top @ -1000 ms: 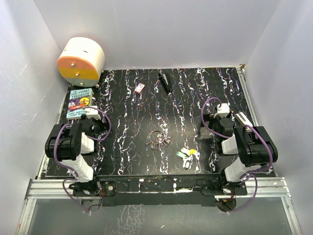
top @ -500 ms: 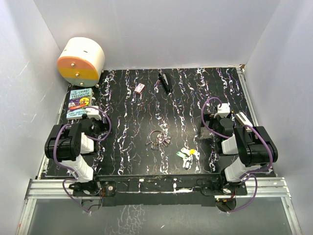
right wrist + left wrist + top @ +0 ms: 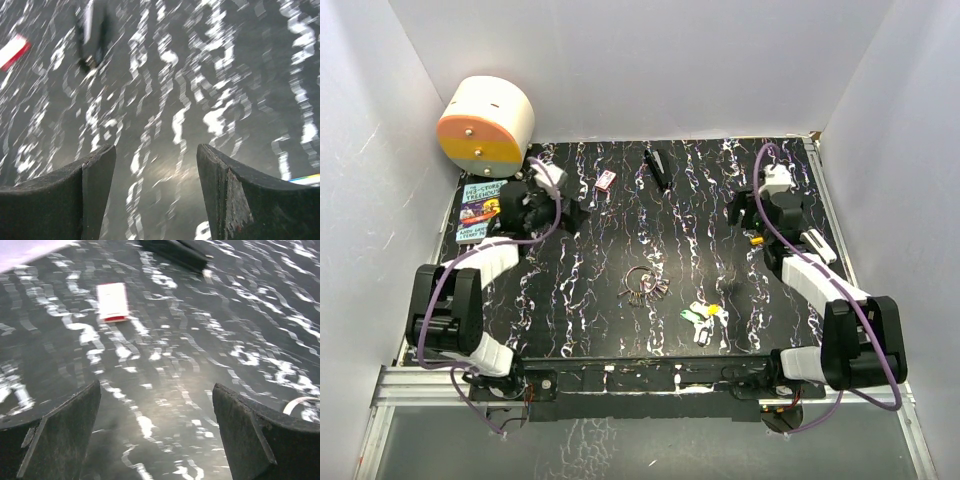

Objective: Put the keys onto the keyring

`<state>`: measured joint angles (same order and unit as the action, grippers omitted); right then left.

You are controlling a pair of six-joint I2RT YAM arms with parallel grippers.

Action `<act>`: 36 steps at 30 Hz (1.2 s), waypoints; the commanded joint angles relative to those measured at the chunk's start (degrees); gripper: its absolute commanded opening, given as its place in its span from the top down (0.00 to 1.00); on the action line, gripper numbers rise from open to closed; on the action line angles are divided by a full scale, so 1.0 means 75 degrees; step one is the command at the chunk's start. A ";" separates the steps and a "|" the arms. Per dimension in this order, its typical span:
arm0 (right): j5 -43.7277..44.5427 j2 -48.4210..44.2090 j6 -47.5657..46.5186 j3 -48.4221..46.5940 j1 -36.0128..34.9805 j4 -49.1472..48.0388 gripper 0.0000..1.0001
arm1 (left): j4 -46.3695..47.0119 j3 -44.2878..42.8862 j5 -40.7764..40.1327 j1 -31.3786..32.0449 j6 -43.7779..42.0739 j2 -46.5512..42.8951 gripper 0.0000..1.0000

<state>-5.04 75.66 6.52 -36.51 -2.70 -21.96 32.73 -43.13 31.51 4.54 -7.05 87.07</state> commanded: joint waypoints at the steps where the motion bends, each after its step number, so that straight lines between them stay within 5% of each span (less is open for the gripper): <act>1: -0.0256 -0.0343 0.0400 -0.0417 -0.0978 0.2839 0.30 | -0.2135 -0.0880 0.0721 0.0834 -0.0078 0.0181 0.09; 7: 0.0969 -0.1202 0.1218 -0.0414 -0.1178 0.4189 0.29 | -0.5486 -0.3086 -0.0250 0.2979 -0.1284 0.0832 0.13; 15: 0.1667 -0.1176 0.2005 -0.0965 -0.1025 0.4891 0.28 | -0.6945 -0.4494 -0.2348 0.4799 0.0158 0.1377 0.18; 22: 0.0821 -0.0985 0.2247 -0.0775 -0.0977 0.5047 0.35 | -0.6821 -0.4495 -0.3022 0.5652 0.0326 0.1694 0.28; 25: 0.0939 -0.1238 0.2258 -0.0660 -0.0979 0.5113 0.36 | -0.7091 -0.4793 -0.2307 0.5791 0.0890 0.1842 0.35; 29: 0.1164 -0.1509 0.2419 -0.0605 -0.0878 0.5124 0.37 | -0.7004 -0.4882 -0.2903 0.6744 0.0779 0.1997 0.35; 36: 0.1487 -0.1701 0.2708 -0.0547 -0.0725 0.5050 0.43 | -0.6690 -0.4715 -0.2656 0.6843 0.2015 0.2592 0.39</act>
<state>3.70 64.97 24.75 -41.36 -8.86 18.22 -18.09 -77.38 11.40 56.73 2.48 104.40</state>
